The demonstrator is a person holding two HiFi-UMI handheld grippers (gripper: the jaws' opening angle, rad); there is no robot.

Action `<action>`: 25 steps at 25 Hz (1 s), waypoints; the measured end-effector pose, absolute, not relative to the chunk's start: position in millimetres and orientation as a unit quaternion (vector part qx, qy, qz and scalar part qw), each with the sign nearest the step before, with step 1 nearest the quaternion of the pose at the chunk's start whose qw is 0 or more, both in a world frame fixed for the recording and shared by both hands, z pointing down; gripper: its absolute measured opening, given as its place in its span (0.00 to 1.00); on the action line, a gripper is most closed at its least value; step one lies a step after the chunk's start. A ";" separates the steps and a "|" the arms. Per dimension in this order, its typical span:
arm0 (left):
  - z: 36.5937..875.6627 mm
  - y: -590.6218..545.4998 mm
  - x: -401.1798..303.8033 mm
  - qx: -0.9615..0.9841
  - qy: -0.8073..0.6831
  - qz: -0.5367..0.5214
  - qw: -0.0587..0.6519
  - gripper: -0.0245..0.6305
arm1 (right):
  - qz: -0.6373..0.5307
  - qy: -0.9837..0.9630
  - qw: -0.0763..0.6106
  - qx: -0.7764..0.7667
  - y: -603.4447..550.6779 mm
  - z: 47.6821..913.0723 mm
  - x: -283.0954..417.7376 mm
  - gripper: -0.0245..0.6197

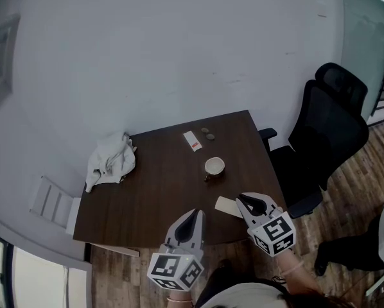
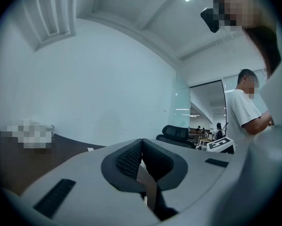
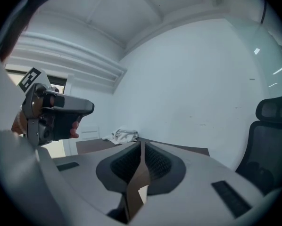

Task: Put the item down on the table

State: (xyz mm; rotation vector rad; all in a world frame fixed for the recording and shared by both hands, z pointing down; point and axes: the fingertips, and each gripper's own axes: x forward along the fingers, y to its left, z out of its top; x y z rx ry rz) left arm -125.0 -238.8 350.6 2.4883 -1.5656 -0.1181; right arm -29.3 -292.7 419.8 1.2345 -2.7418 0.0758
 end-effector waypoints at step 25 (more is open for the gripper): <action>337.4 -185.9 -90.4 0.851 -0.519 -0.039 0.075 0.07 | -0.005 -0.901 0.002 0.433 -220.0 363.7 19.9 0.05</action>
